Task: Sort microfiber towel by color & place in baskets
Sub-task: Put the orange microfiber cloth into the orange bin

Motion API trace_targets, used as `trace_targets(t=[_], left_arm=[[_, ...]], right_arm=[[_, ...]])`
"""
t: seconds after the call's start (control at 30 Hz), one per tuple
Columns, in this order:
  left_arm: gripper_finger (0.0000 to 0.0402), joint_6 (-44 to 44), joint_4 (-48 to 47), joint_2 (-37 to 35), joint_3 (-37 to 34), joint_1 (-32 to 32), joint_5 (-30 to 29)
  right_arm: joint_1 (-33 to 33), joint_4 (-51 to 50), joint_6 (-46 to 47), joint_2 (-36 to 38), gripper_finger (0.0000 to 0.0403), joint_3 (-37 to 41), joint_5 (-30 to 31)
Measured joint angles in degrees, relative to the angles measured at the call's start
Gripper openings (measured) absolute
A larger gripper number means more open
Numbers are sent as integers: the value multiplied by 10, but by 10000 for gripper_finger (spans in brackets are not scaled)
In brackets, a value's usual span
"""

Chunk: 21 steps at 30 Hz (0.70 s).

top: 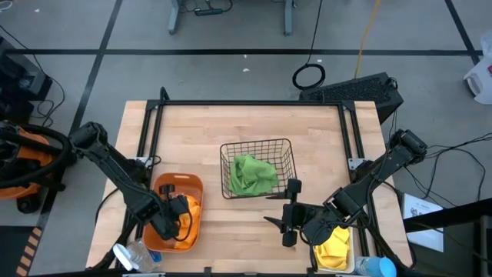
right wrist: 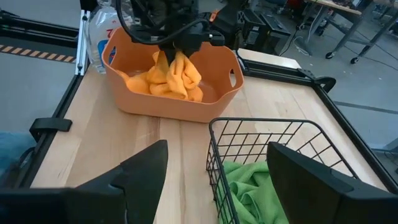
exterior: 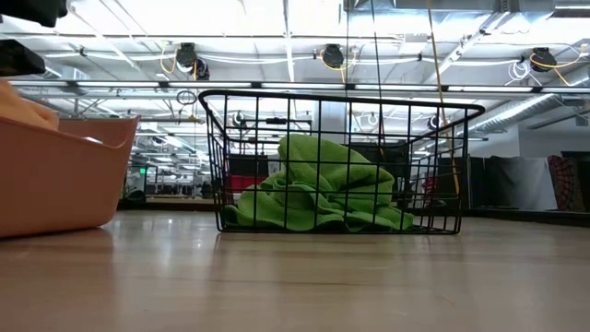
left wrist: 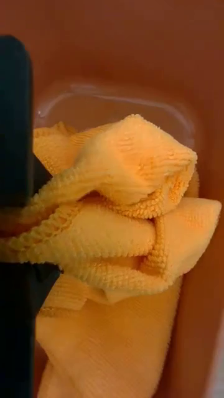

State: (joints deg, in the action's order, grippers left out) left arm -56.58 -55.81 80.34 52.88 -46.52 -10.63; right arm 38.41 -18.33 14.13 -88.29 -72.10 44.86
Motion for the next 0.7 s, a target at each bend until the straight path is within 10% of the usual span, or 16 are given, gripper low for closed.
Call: trace_targets(t=[0.37, 0.7], left_arm=[[179, -5, 6, -9, 5, 1, 25], [200, -58, 6, -9, 62, 0, 71]], right_arm=[[0, -5, -2, 0, 265, 0, -2], [0, -5, -5, 0, 265, 0, -2]])
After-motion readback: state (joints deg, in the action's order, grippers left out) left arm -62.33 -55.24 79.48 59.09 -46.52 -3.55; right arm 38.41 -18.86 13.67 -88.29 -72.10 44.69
